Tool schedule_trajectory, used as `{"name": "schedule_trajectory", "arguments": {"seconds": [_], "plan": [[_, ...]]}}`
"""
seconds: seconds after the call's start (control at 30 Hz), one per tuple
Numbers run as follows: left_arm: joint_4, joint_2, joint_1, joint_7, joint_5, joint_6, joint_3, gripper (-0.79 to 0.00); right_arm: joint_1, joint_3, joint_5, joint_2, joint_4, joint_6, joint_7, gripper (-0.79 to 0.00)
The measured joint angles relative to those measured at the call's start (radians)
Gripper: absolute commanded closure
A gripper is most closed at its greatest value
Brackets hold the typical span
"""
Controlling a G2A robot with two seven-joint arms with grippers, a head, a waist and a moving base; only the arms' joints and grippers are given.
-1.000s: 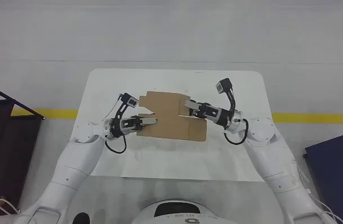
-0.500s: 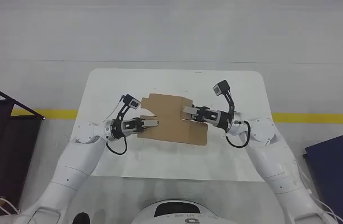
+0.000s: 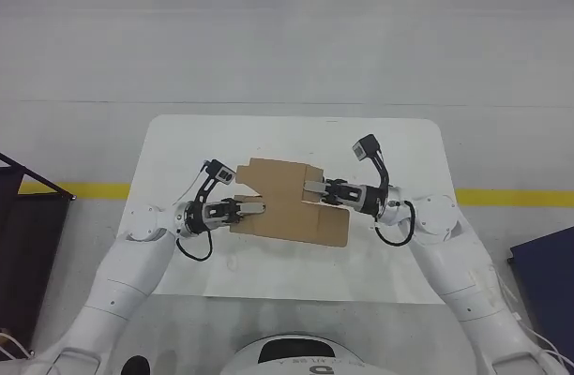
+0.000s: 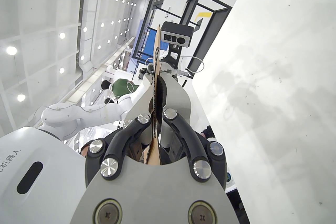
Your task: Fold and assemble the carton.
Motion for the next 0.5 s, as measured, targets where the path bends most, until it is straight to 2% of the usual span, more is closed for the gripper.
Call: {"name": "schedule_trajectory", "arguments": {"seconds": [0.23,0.4,0.43,0.5], "plan": [[0.018,0.000,-0.003,0.013,-0.052,-0.013,-0.040,-0.785,-0.001,0.030,0.062,0.006,0.043,0.017,0.008,0.000],[-0.001,0.004,0.012,-0.019,-0.060,0.018,-0.073,-0.776,-0.011,0.051,0.115,0.010,0.060,0.016,0.018,0.000],[-0.008,0.005,0.016,-0.026,-0.060,0.025,-0.076,-0.696,-0.012,0.053,0.120,0.010,0.063,0.016,0.018,0.000],[-0.022,0.005,0.024,-0.039,-0.057,0.039,-0.084,-0.631,-0.012,0.054,0.127,0.011,0.069,0.019,0.015,0.000]]}}
